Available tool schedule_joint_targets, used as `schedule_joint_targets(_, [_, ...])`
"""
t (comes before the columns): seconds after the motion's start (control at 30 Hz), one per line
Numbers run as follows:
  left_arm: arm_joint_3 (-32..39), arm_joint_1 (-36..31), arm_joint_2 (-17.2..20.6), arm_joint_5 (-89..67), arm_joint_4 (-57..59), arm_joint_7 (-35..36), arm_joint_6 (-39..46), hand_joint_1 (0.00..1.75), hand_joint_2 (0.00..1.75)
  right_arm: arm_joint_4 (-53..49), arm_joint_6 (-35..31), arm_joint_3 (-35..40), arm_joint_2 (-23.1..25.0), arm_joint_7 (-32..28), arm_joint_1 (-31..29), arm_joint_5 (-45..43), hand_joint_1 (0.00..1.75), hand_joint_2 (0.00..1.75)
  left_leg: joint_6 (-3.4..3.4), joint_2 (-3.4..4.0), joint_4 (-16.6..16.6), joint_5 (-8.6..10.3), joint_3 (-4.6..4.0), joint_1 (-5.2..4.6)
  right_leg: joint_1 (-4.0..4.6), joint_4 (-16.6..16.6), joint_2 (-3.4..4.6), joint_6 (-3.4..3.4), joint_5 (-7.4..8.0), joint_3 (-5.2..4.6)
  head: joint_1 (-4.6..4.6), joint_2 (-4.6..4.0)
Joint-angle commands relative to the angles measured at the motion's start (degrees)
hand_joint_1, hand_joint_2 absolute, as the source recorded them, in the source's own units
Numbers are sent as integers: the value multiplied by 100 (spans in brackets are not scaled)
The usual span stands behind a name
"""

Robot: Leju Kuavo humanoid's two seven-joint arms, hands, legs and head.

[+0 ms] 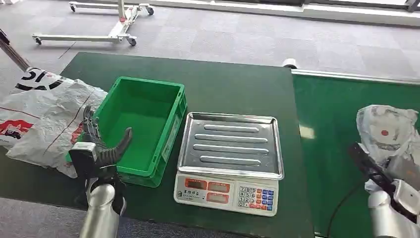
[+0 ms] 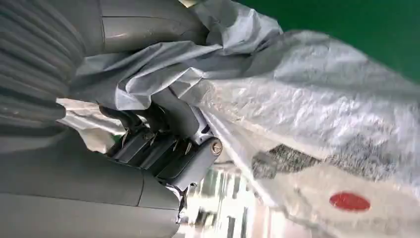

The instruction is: Moved the parcel from conveyor to table for the left to box.

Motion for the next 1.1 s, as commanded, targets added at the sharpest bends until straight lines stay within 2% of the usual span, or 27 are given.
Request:
schedule_joint_targets(0.03, [118, 153, -90, -7, 28, 28, -1, 0, 175, -3058, -1117, 1010, 316, 632, 502, 311, 175, 175, -2, -6, -11, -4, 11, 4, -1, -7, 67, -14, 3, -1, 0, 0])
schedule_joint_targets(0.07, [84, 156, -120, -12, 56, 23, -7, 0, 175, -3228, -1140, 1313, 146, 915, 564, 311, 175, 175, -2, -13, -11, -4, 13, 1, -3, -6, 61, -13, -1, 1, 0, 0])
schedule_joint_targets(0.13, [54, 165, -132, -18, 70, 16, -11, 0, 175, -3273, -1168, 1570, -5, 1077, 584, 311, 175, 175, 2, -15, -3, -2, 2, -1, -4, 0, 29, -3, -5, -4, 2, 0])
schedule_joint_targets(0.2, [20, 195, -137, -32, 103, -9, -4, 0, 175, -3176, -1320, 2004, -315, 1537, 558, 311, 175, 175, 2, -14, -7, -4, 11, 3, -2, -8, 53, -7, -3, 2, 0, 0])
schedule_joint_targets(0.3, [6, 202, -147, -32, 129, -60, 31, 0, 175, -2916, -1481, 2189, -271, 1590, 441, 311, 175, 175, 3, -4, -8, -2, 11, 2, -3, -9, 56, -6, 1, 2, 2, 0])
schedule_joint_targets(0.33, [11, 213, -132, -24, 93, -75, 51, 0, 175, -2785, -1548, 2205, -197, 1484, 356, 311, 175, 175, 3, -9, -11, -1, 14, 3, -2, -14, 61, -8, 3, 7, 0, 0])
schedule_joint_targets(0.37, [18, 249, -98, -6, 22, -78, 85, 0, 175, -2728, -1611, 2021, 196, 1013, 285, 311, 175, 175, 3, -9, -11, 1, 13, 1, -5, -11, 54, -7, 2, 4, 2, 0])
schedule_joint_targets(0.4, [23, 283, -55, 42, -19, -87, 126, 0, 175, -2778, -1294, 2031, 511, -189, 216, -595, 175, 175, 1, 4, -2, -3, 6, 3, -2, -5, 36, -3, 0, 0, 2, 0])
schedule_joint_targets(0.43, [75, 328, 1, 89, -63, -113, 140, 0, 175, -2854, -893, 2126, 793, -770, 141, -837, 175, 175, 0, 7, -15, -1, 20, 8, 1, -18, 77, -10, 10, 7, 2, 0])
schedule_joint_targets(0.47, [112, 343, 25, 128, -77, -127, 102, 0, 175, -2896, -460, 2431, 837, -1215, 117, -1218, 175, 175, -2, 23, -7, -5, 15, 6, 1, -8, 64, -6, 6, 2, 2, 0])
schedule_joint_targets(0.5, [147, 315, 54, 135, -26, -165, 38, 0, 175, -3030, 304, 3021, 823, -1899, 134, -1890, 175, 175, -5, 37, -17, -3, 22, 10, 5, -15, 100, -13, 13, 3, 2, 0])
schedule_joint_targets(0.53, [162, 290, 53, 134, 11, -173, 26, 0, 175, -3046, 304, 3165, 873, -1830, 150, -1862, 175, 175, -6, 45, -19, -3, 25, 7, 2, -11, 109, -14, 13, 1, 2, 0])
schedule_joint_targets(0.57, [180, 247, 35, 121, 76, -188, 0, 0, 175, -3079, 369, 3624, 817, -1845, 190, -1866, 175, 175, -5, 41, -14, -4, 17, 6, 3, -5, 82, -10, 8, 2, 2, 0])
schedule_joint_targets(0.67, [157, 179, -11, 63, 177, -262, 65, 0, 175, -3070, 577, 4586, 803, -2066, 313, -2041, 175, 175, -14, 25, -26, 6, 27, 9, 5, -12, 90, -17, 10, 31, 2, 0])
schedule_joint_targets(0.73, [143, 240, -4, 64, 96, -276, 152, 0, 175, -2912, 555, 4984, 777, -2058, 160, -2099, 175, 175, -17, 11, -13, 11, 16, 14, 11, -3, 44, -9, 2, 28, 0, 0])
schedule_joint_targets(0.77, [140, 253, 7, 63, 76, -276, 151, 0, 175, -2892, 551, 5016, 773, -2047, 128, -2122, 175, 175, -17, 6, -19, 11, 22, 18, 14, -10, 61, -14, 3, 34, 2, 0])
schedule_joint_targets(0.8, [141, 274, 18, 59, 40, -276, 152, 0, 175, -2870, 550, 5037, 749, -2026, 79, -2159, 175, 175, -15, 9, -10, 10, 13, 19, 16, -2, 40, -12, -1, 30, 0, 0])
schedule_joint_targets(0.83, [143, 277, 21, 59, 35, -276, 153, 0, 175, -2870, 550, 5021, 736, -2023, 66, -2172, 175, 175, -14, 14, -19, 10, 22, 22, 18, -11, 78, -16, 5, 33, 0, 0])
schedule_joint_targets(0.9, [144, 279, 21, 58, 29, -276, 154, 0, 175, -2881, 558, 4987, 699, -2031, 55, -2220, 175, 175, -14, 3, -10, 12, 7, 15, 12, 0, 41, -11, 0, 24, 0, 0])
schedule_joint_targets(0.93, [144, 279, 21, 58, 29, -276, 154, 0, 175, -2881, 558, 4987, 699, -2031, 55, -2220, 175, 175, -12, -5, -17, 14, 14, 20, 15, -11, 65, -14, 5, 31, 2, 0])
schedule_joint_targets(1.1, [144, 279, 21, 58, 29, -276, 154, 0, 175, -2881, 558, 4987, 699, -2031, 55, -2220, 175, 175, -12, -9, -8, 14, 1, 15, 7, -2, 30, -10, 1, 25, 0, 0])
